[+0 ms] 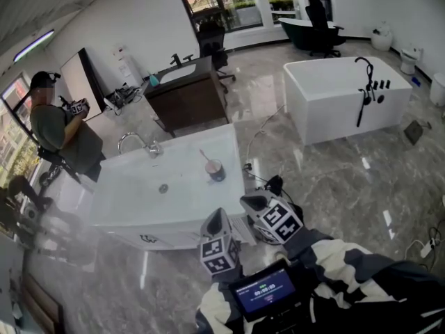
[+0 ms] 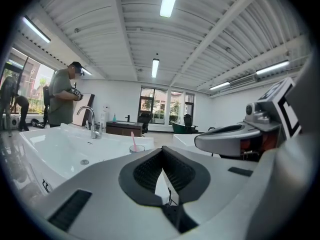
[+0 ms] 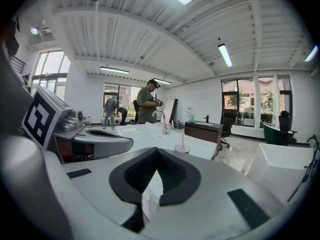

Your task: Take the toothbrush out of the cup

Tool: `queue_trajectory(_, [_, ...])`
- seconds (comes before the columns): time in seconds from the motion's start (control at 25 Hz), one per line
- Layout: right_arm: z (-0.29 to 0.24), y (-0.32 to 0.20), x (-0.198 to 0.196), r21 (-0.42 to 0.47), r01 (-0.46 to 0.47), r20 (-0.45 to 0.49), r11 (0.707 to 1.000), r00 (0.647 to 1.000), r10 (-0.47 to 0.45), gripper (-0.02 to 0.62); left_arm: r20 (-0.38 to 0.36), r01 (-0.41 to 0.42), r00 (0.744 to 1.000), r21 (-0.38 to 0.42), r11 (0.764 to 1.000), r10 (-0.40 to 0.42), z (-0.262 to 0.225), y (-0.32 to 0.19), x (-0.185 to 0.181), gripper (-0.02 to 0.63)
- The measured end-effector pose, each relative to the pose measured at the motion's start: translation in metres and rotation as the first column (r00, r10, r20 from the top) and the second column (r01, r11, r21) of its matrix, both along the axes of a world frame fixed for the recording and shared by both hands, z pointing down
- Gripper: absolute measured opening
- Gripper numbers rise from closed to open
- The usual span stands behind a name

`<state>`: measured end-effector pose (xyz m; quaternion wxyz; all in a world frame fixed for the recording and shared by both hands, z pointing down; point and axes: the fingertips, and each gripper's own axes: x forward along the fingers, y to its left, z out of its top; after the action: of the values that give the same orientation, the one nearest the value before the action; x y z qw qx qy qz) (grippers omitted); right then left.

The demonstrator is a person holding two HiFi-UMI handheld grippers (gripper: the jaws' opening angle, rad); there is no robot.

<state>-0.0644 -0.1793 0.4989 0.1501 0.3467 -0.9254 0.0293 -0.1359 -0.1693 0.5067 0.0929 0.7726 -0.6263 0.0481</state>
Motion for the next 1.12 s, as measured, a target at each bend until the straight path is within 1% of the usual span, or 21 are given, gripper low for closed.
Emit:
queue_trajectory(0.2, [-0.013, -0.052, -0.006, -0.001, 0.03, 0.018, 1.0, 0.999, -0.03, -0.005, 0.009, 0.04, 0.999, -0.017, 0.999, -0.04, -0.006, -0.044, -0.011, 0.005])
queue_trajectory(0.36, [-0.006, -0.091, -0.011, -0.022, 0.06, 0.015, 0.998, 0.998, -0.059, -0.005, 0.027, 0.065, 0.998, -0.019, 0.998, -0.065, -0.005, -0.08, -0.015, 0.005])
queue_trajectory(0.52, [0.001, -0.122, -0.019, -0.047, 0.097, 0.014, 0.994, 0.995, -0.097, -0.005, 0.017, 0.085, 0.996, -0.052, 0.995, -0.085, 0.005, -0.106, -0.021, 0.005])
queue_trajectory(0.68, [-0.003, -0.153, -0.026, -0.047, 0.118, 0.02, 0.992, 0.993, -0.118, -0.005, 0.017, 0.103, 0.995, -0.057, 0.993, -0.102, 0.005, -0.136, -0.028, 0.005])
queue_trajectory(0.88, [0.007, -0.185, -0.038, -0.039, 0.136, 0.0, 0.99, 0.991, -0.136, -0.005, 0.023, 0.125, 0.992, -0.031, 0.992, -0.124, 0.005, -0.166, -0.043, 0.005])
queue_trajectory(1.04, [0.007, -0.195, -0.053, -0.076, 0.158, -0.001, 0.985, 0.987, -0.158, -0.005, 0.03, 0.123, 0.992, -0.027, 0.992, -0.122, 0.005, -0.184, -0.054, 0.005])
queue_trajectory(1.12, [0.007, -0.202, -0.062, -0.08, 0.154, -0.001, 0.985, 0.988, -0.155, -0.005, 0.026, 0.12, 0.993, -0.037, 0.992, -0.119, 0.008, -0.191, -0.065, 0.005])
